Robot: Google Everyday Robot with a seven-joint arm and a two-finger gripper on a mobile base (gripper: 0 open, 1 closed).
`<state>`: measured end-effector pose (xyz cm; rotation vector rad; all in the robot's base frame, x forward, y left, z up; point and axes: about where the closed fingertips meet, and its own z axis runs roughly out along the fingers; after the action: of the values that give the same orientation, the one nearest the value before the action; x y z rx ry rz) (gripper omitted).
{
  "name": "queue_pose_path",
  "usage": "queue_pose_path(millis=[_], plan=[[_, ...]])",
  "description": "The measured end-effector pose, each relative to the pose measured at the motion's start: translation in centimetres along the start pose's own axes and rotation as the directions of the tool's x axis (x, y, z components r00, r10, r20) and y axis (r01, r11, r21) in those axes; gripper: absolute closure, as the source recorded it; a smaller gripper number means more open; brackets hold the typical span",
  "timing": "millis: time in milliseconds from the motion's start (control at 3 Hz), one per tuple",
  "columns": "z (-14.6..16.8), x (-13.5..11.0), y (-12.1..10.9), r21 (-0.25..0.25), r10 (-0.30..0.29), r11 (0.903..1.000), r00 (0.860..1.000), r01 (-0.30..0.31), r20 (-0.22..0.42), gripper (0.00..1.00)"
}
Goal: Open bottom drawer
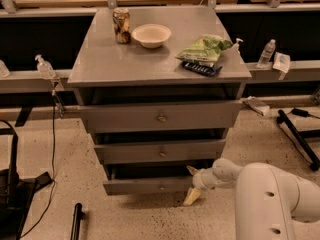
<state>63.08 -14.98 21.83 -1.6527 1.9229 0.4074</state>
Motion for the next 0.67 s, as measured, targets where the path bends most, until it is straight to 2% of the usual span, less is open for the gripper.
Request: queue_pose_path(millis=[333,667], plan=[[0.6,1.6,-1.5,0.003,-0.004,1.0,1.0,0.004,-0.009,0.0],[1.5,3.3,-2.8,0.02,0.015,0.9997,0.999,-0.016,0.03,0.0]])
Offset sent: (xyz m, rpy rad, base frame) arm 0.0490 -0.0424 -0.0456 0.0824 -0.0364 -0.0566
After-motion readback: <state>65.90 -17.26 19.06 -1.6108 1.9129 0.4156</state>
